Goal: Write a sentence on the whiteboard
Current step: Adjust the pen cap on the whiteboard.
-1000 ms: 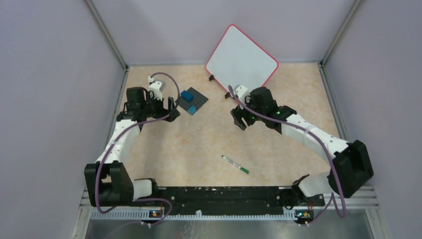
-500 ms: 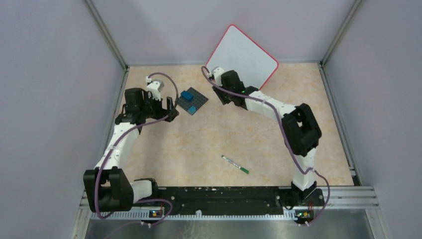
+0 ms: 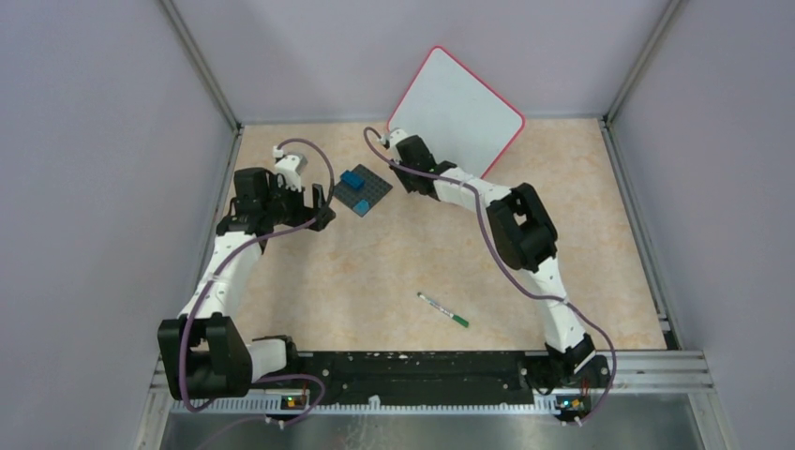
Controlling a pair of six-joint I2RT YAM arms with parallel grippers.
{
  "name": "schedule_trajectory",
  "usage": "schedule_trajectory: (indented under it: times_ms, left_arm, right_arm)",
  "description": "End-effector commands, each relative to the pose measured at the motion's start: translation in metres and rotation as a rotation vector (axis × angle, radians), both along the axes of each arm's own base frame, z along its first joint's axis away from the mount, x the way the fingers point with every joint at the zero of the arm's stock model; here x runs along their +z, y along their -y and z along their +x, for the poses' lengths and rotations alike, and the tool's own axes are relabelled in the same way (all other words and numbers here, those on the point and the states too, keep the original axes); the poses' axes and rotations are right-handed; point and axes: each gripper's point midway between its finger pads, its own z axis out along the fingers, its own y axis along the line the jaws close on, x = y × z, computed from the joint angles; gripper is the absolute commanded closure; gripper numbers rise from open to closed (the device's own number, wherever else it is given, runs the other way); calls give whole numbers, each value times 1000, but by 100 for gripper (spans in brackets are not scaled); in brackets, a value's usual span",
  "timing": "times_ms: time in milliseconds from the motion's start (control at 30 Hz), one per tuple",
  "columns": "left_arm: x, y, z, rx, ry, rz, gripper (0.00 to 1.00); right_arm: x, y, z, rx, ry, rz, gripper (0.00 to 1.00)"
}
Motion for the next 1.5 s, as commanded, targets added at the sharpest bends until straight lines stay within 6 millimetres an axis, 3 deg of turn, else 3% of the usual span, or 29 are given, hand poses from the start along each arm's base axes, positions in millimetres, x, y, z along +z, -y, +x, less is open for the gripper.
schedule_trajectory:
  times_ms: [0,167,400,700,967,1133,1233,1367,1467]
  left_arm:
    - [9,-1,4,11,43,-12,1]
    - [9,-2,5,13,43,-14,1]
    - [7,-1,5,13,36,-19,1]
    - [5,-1,6,18,29,-26,1]
    - [2,3,5,-3,19,-38,1]
    - [6,17,-4,-110,36,-62,1]
    - [11,32,-16,-268,77,-49,1]
    - [17,81,-49,-592,139,53,1]
    - [4,112,-73,-808,129,191,1]
  right_arm:
    - [14,-2,20,-44,70,16,71]
    - [-3,22,28,-96,19,-3,74]
    - [-7,65,15,-129,-10,-35,75]
    - [-18,141,-8,-183,-67,-80,76]
    - [-18,209,-12,-248,-89,-80,77]
    - [-2,215,-20,-220,-76,-3,73]
    - [12,209,-29,-192,-72,49,64]
    - [49,197,-44,-146,-63,207,54]
    - [69,196,-58,-134,-58,278,48]
